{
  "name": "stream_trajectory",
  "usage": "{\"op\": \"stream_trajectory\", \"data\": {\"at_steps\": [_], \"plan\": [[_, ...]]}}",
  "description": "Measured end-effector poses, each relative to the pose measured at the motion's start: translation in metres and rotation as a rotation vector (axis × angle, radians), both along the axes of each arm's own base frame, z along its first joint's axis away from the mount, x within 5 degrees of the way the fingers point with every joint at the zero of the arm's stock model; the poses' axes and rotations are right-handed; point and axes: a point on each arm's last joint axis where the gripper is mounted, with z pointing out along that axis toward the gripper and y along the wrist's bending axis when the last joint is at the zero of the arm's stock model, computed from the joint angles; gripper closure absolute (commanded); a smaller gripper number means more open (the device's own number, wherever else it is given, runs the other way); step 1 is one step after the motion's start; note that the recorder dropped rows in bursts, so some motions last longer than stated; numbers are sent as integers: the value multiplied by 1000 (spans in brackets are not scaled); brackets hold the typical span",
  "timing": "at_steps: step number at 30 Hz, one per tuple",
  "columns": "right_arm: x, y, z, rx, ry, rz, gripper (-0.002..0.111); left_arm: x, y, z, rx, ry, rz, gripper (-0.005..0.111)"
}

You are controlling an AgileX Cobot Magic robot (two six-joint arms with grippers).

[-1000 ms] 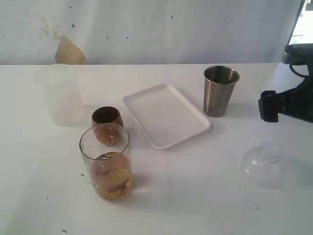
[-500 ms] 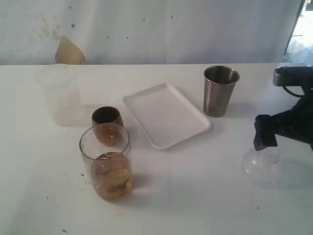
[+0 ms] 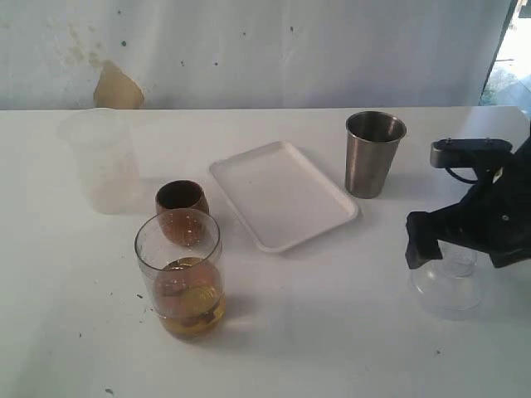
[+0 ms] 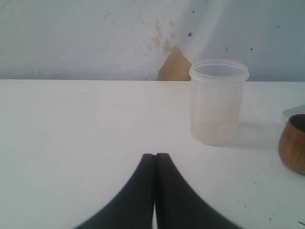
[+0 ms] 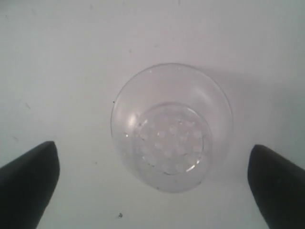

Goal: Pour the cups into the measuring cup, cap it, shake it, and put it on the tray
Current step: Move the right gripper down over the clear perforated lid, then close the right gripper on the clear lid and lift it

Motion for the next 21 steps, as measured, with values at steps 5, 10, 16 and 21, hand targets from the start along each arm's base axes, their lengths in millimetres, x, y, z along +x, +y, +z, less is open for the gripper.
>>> {"op": "stream_trajectory", "data": {"at_steps": [5, 10, 16, 21], "plan": [[3, 0, 3, -6, -13, 5, 34, 0, 0, 0, 0, 0, 0, 107], [2, -2, 3, -21, -11, 15, 34, 0, 0, 0, 0, 0, 0, 107], [5, -2, -1, -27, -27, 14, 34, 0, 0, 0, 0, 0, 0, 107], [8, -2, -7, -27, -19, 13, 40, 0, 0, 0, 0, 0, 0, 107]]}}
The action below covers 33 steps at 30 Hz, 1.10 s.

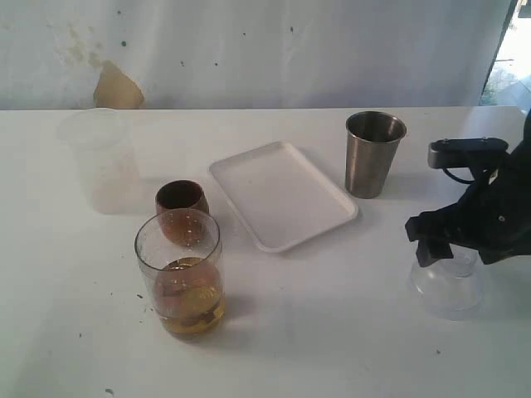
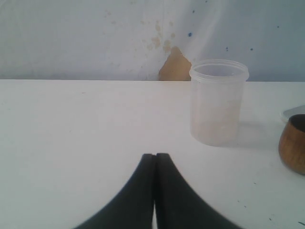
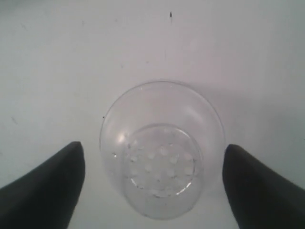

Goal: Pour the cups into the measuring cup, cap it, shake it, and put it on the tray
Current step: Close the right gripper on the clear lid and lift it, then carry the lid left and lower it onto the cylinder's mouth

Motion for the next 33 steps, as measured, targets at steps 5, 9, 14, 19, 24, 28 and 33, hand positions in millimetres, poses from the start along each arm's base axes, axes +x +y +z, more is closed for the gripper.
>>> {"op": "stream_trajectory", "data": {"at_steps": [5, 9, 14, 19, 24, 28, 33], "plan": [[1, 0, -7, -1, 25, 1, 62, 0, 0, 0, 0, 0, 0, 107], [4, 0, -1, -3, 6, 3, 90, 0, 0, 0, 0, 0, 0, 107], [5, 1, 4, 5, 49, 7, 108, 0, 0, 0, 0, 0, 0, 107], [5, 1, 19, 14, 80, 13, 108, 0, 0, 0, 0, 0, 0, 107], [5, 12, 43, 45, 103, 40, 108, 0, 0, 0, 0, 0, 0, 107], [4, 36, 71, 54, 108, 103, 108, 0, 0, 0, 0, 0, 0, 107], [2, 87, 134, 103, 17, 143, 108, 0, 0, 0, 0, 0, 0, 107]]}}
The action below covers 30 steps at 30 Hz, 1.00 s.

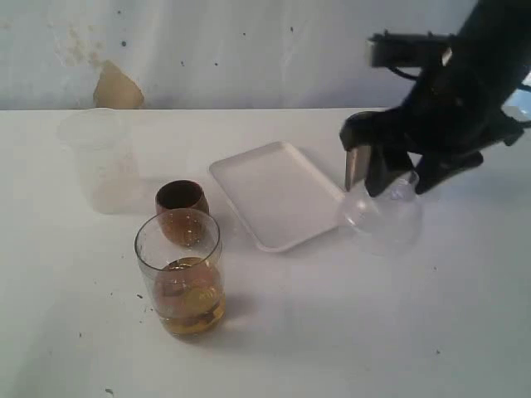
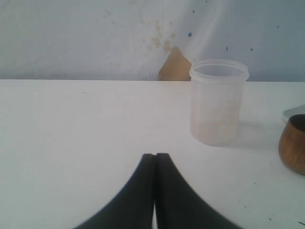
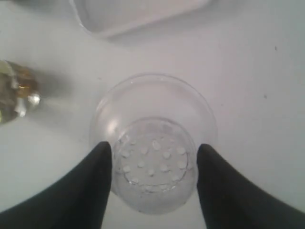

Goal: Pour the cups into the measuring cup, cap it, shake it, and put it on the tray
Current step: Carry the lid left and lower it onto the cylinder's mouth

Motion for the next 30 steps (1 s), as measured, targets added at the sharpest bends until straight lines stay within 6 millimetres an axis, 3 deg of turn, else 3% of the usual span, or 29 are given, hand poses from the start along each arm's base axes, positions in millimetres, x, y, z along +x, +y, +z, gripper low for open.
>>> {"op": "stream_trajectory", "data": {"at_steps": [4, 6, 11, 15, 30], "plan": [[-4, 52, 41, 72, -105, 79, 108, 0, 0, 0, 0, 0, 0, 107], [-5, 75, 47, 102, -114, 97, 108, 0, 0, 0, 0, 0, 0, 107], [-11, 129, 36, 137, -63, 191, 108, 0, 0, 0, 0, 0, 0, 107], [-9, 158, 20, 132, -17, 230, 108, 0, 0, 0, 0, 0, 0, 107], [-5, 173, 12, 128, -8, 252, 108, 0, 0, 0, 0, 0, 0, 107]]}}
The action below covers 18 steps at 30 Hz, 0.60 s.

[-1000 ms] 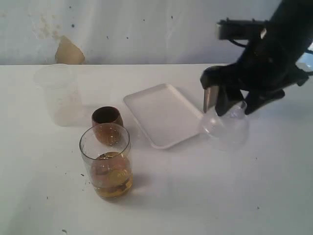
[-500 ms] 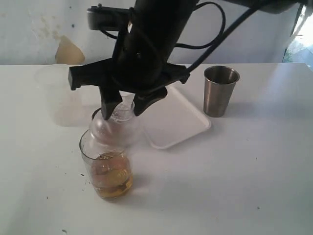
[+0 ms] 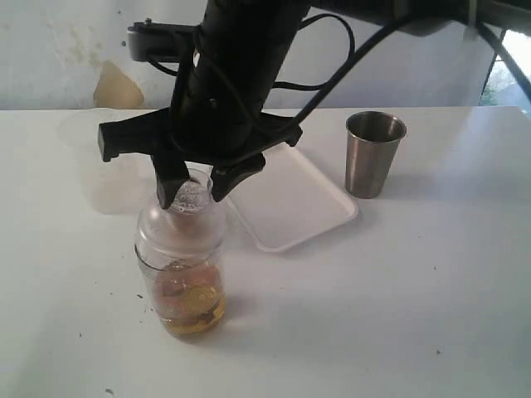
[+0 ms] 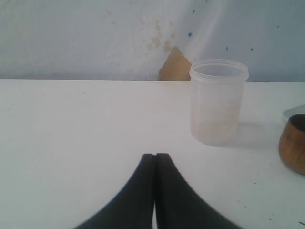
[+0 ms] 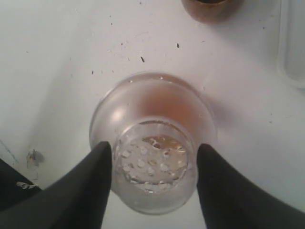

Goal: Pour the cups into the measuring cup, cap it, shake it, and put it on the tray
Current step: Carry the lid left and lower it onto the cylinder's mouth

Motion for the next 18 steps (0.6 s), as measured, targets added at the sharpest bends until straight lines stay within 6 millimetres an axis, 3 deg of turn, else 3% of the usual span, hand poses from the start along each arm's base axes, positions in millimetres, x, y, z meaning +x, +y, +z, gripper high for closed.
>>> {"op": "stream_trajectory", "data": {"at_steps": [15, 18], "plan": [[-1, 3, -2, -33, -26, 12, 108, 0, 0, 0, 0, 0, 0, 107], [0, 2, -2, -37, -30, 10, 100, 0, 0, 0, 0, 0, 0, 107]]}}
